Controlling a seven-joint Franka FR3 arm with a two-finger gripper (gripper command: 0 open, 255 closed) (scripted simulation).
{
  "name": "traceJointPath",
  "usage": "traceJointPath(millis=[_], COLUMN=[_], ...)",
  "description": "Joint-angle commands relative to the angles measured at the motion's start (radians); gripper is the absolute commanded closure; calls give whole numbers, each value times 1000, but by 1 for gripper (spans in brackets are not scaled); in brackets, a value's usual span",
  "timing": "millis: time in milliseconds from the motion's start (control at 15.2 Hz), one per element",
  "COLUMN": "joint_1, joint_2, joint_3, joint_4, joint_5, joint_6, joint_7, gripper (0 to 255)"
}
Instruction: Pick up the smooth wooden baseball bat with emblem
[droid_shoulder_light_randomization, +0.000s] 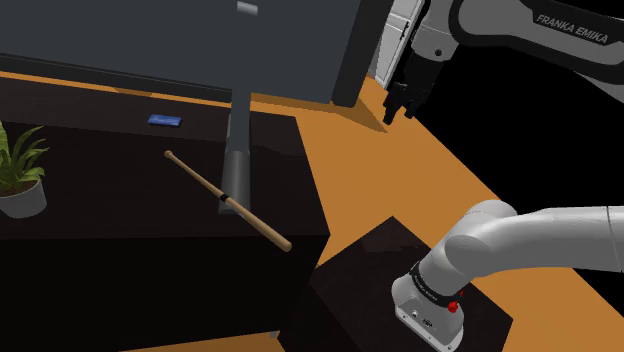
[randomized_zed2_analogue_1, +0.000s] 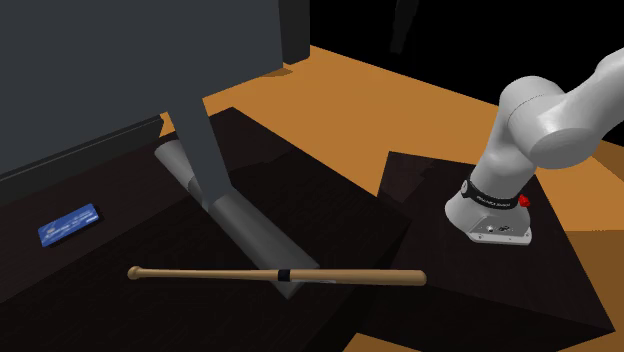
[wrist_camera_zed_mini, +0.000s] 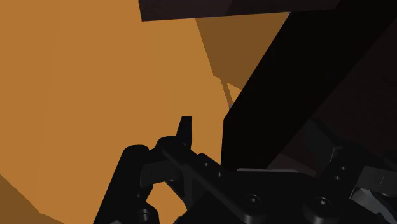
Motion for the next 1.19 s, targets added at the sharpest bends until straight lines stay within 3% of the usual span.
traceJointPath(millis=[0, 594, 1122], joint_1=[0, 62, 103], joint_2=[0, 196, 419], joint_3=[0, 160, 297], joint_4=[0, 58, 176], joint_5=[0, 77, 90], joint_6=[0, 102, 177], joint_7=[0, 136, 262], gripper=[0, 0, 0])
